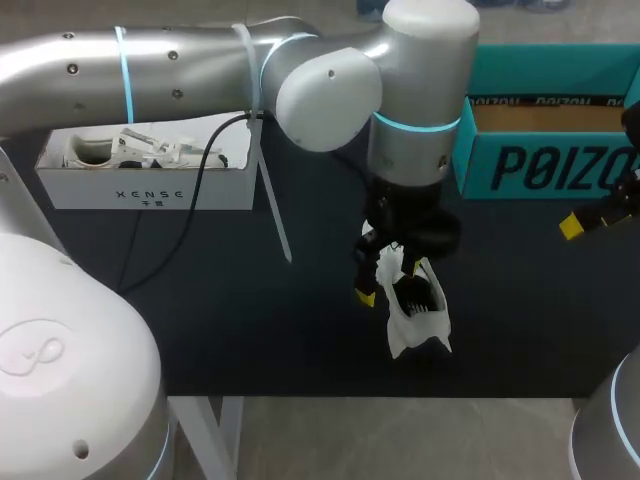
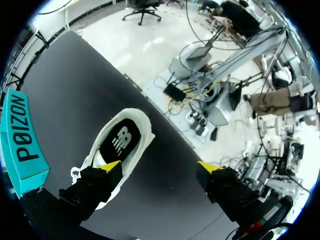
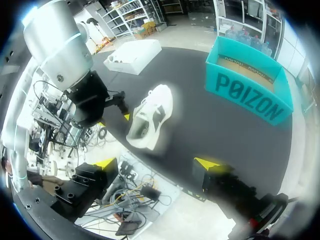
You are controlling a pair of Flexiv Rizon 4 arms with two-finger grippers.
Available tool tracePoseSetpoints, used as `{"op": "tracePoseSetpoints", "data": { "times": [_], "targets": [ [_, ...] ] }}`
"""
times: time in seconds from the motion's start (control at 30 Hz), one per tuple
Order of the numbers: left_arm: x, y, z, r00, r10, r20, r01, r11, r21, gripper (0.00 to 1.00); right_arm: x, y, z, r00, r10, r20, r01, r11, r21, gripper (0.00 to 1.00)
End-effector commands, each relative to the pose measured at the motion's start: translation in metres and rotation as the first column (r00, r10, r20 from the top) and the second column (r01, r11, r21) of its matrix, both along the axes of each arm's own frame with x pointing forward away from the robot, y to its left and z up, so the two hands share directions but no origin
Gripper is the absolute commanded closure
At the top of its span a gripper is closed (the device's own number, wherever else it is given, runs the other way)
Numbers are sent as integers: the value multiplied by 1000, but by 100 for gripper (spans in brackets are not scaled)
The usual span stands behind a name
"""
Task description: Take the shoe out of the shoebox, open the shoe tongue, remove and reinsert the insole, then place the shoe into the shoebox
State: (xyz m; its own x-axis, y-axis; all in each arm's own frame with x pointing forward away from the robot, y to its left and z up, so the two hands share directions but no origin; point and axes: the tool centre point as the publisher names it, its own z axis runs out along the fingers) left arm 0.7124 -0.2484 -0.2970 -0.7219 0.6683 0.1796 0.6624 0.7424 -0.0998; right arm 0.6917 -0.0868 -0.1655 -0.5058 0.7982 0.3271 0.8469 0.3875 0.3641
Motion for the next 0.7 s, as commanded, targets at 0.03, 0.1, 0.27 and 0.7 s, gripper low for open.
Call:
{"op": "tracePoseSetpoints", "data": {
  "times": [0.03,0.1,0.27,0.7],
  "targets": [
    [-34,11,21,891,448,69,-443,893,-76,0,1,1,-1,1000,-1,-2,1,1000,-2,0],
    [-48,16,26,802,592,82,-587,806,-74,0,1,1,-1,1000,-1,-2,1,1000,-2,0],
    [-62,22,27,666,742,74,-736,670,-94,0,1,1,-1,1000,-1,-2,1,1000,-2,0],
    [-62,22,27,666,742,74,-736,670,-94,0,1,1,-1,1000,-1,-2,1,1000,-2,0]
  ]
}}
